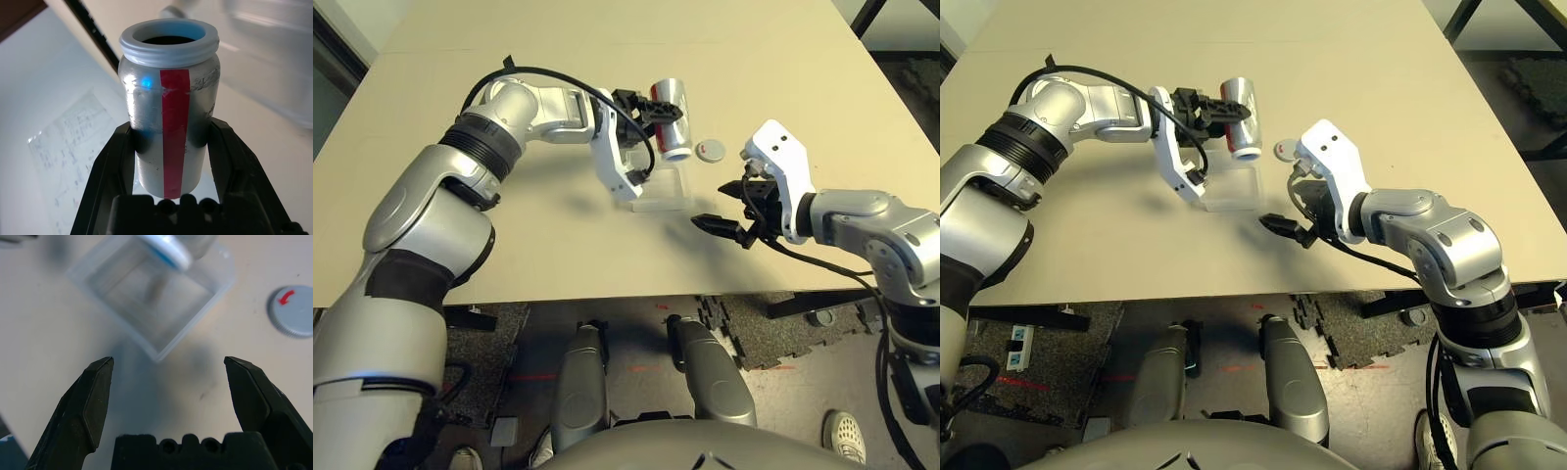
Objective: Pour the medicine from the bottle into the box.
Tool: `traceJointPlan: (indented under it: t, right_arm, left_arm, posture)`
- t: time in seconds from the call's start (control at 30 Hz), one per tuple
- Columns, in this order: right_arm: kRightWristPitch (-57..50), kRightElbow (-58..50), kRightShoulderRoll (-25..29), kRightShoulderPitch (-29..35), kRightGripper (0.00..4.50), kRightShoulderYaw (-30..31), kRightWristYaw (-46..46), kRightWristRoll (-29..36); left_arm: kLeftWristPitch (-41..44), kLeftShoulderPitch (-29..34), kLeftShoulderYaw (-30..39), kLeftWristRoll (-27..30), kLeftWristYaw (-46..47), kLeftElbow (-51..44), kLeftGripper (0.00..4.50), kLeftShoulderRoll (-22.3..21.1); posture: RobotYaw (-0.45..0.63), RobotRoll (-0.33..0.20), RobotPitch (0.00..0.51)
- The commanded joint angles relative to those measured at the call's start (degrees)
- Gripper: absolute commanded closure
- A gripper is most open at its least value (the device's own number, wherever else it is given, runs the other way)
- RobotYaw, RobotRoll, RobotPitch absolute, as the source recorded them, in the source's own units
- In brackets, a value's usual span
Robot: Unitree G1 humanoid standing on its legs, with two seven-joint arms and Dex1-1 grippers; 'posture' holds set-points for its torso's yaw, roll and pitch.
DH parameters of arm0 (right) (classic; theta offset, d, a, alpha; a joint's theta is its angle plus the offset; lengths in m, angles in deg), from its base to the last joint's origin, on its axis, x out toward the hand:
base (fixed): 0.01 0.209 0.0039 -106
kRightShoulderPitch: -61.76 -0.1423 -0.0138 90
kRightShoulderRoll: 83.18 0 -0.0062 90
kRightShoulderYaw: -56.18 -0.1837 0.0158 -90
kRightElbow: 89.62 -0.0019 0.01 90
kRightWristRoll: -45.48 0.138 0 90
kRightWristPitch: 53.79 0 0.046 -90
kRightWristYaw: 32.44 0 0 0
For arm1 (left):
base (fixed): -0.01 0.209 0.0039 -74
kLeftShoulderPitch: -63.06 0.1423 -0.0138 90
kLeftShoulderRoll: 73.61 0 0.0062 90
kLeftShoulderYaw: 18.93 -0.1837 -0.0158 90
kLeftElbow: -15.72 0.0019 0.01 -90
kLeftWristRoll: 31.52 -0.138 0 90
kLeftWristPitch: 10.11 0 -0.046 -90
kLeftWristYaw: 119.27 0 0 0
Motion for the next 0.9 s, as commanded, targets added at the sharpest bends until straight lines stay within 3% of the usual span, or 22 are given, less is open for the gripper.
traceJointPlan:
  t: [0.03, 0.17, 0.27, 0.33, 0.43, 0.5, 0.6, 0.77, 0.9]
  right_arm:
    - [1.63, 1.37, -0.31, -0.21, 0.00, 0.73, -0.21, -0.60]
    - [2.32, 1.80, -0.29, -0.01, 0.00, 0.85, 0.04, -0.76]
    - [2.52, 1.87, 0.12, 0.17, 0.00, 1.05, 0.52, -0.67]
    - [2.20, 1.72, 0.40, 0.41, 0.00, 0.73, 0.74, -0.34]
    - [1.56, 1.40, 1.06, 0.95, 0.00, -0.29, 1.26, 0.40]
    - [0.56, 1.16, 0.84, 1.24, 0.00, -2.22, 1.21, 1.49]
    - [-0.70, 1.85, -0.51, 1.06, 0.00, -6.88, -0.44, 2.92]
    - [1.41, 7.04, -4.97, -1.41, 0.00, -14.26, -7.57, 1.30]
    - [9.28, 14.20, -11.25, -4.40, 0.00, -19.07, -15.89, -1.84]
  left_arm:
    - [0.63, -2.08, -1.25, -1.88, 3.13, 2.44, 2.19, 0.63]
    - [0.63, -2.88, -0.26, -0.49, 3.08, 5.06, 2.19, 1.60]
    - [-1.21, -2.43, 3.01, 5.01, -0.51, 7.93, 2.19, 2.29]
    - [-1.42, -0.98, 9.71, 15.24, -8.10, 10.85, 2.19, 3.17]
    - [2.68, 3.47, 23.75, 36.18, -24.33, 12.44, 2.19, 5.23]
    - [14.17, 7.75, 34.55, 50.85, -35.72, 10.18, 2.19, 7.47]
    - [28.30, 13.29, 44.37, 61.99, -40.36, 3.61, 2.19, 8.71]
    - [49.57, 24.31, 53.97, 71.44, -37.82, -13.45, 2.19, 10.61]
    - [59.57, 33.56, 59.24, 77.35, -33.46, -26.96, 2.19, 15.07]
  posture:
    - [-0.03, 0.000, 0.179]
    - [-0.02, 0.000, 0.177]
    - [-0.02, 0.000, 0.177]
    - [-0.02, 0.000, 0.178]
    - [-0.02, 0.000, 0.181]
    - [-0.02, 0.000, 0.183]
    - [0.00, 0.000, 0.187]
    - [0.01, 0.000, 0.191]
    - [0.03, 0.000, 0.197]
